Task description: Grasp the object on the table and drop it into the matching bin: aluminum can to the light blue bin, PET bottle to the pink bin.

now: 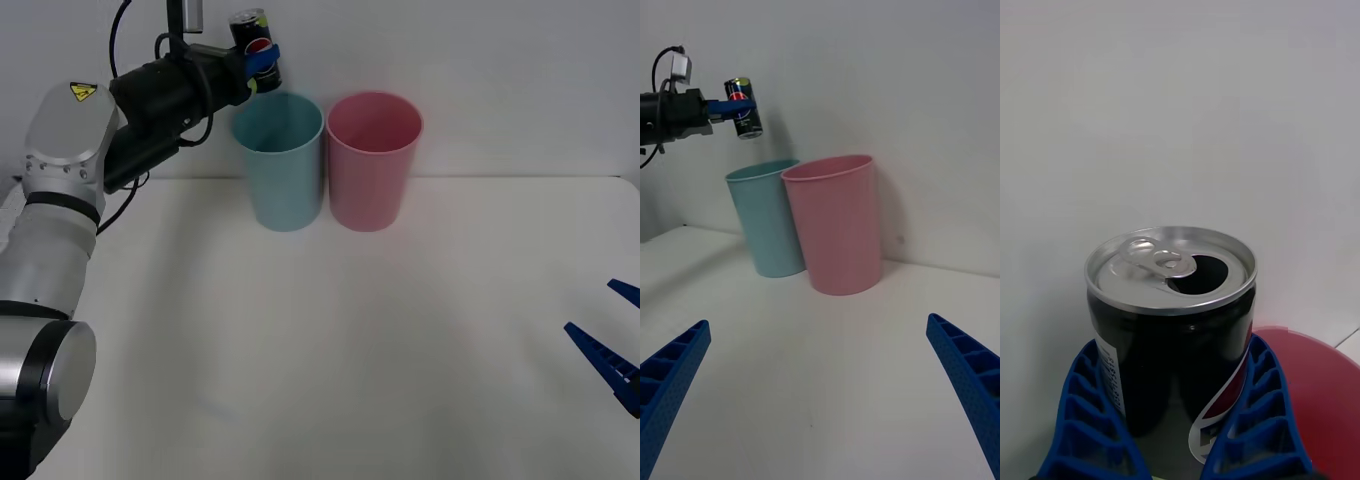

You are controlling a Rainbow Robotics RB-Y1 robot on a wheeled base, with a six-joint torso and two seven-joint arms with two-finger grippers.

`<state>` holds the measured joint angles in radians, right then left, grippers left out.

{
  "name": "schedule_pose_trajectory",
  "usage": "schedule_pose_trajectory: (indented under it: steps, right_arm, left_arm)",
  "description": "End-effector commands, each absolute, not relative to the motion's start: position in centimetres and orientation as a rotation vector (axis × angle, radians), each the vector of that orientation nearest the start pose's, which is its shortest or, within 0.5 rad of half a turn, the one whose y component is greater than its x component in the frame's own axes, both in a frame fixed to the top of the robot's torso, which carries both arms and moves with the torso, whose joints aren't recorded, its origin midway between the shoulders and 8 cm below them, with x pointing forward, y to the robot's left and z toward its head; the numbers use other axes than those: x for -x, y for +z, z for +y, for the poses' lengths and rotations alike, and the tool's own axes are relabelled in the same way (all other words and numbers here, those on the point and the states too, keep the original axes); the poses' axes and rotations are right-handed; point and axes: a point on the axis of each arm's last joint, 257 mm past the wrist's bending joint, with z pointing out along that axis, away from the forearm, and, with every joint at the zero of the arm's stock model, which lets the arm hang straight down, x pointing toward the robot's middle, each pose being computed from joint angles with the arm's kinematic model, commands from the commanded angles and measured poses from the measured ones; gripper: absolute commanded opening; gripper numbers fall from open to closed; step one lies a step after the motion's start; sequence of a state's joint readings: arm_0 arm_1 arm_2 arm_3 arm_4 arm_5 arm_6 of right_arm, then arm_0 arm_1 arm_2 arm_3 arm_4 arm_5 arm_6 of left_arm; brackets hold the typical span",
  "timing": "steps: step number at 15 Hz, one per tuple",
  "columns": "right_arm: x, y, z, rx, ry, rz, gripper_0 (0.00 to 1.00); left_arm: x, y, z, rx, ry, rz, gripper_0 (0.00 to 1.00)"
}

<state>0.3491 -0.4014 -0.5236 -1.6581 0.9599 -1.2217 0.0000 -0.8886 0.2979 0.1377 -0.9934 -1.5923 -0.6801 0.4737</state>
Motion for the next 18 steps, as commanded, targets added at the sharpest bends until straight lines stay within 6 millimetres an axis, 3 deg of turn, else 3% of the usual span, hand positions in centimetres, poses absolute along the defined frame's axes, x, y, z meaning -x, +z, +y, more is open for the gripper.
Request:
schedule_pose_trajectory:
  steps: [1, 3, 4, 5, 6, 12, 18]
  right_arm:
    - [-34.2, -16.9, -33.0, 0.465, 0.567, 1.441, 1.0]
    - [-34.2, -16.9, -33.0, 0.465, 0.567, 1.441, 1.0]
    - [-34.2, -16.9, -33.0, 0.465, 0.567, 1.441, 1.0]
    - [-34.2, -16.9, -33.0, 0.465, 0.567, 1.441, 1.0]
    - [-34.2, -16.9, -33.0, 0.465, 0.567, 1.441, 1.0]
    - [-34.2, -16.9, -33.0, 0.465, 0.567, 1.441, 1.0]
    - [-34.2, -16.9, -33.0, 0.465, 0.567, 1.441, 1.0]
  left_arm:
    - [-68.6, 1.0, 9.8, -0.438, -0.618, 1.438, 0.04]
    - [-68.6, 0.9, 9.9, -0.439, -0.616, 1.438, 0.05]
    - [-68.6, 0.8, 9.9, -0.439, -0.616, 1.439, 0.12]
    - [-68.5, 0.9, 9.8, -0.44, -0.618, 1.435, 0.34]
    - [-68.5, 1.0, 9.7, -0.442, -0.617, 1.434, 0.98]
    - [-68.3, 0.8, 10.0, -0.423, -0.641, 1.427, 1.0]
    - [-65.9, 0.1, 13.9, -0.402, -0.654, 1.389, 1.0]
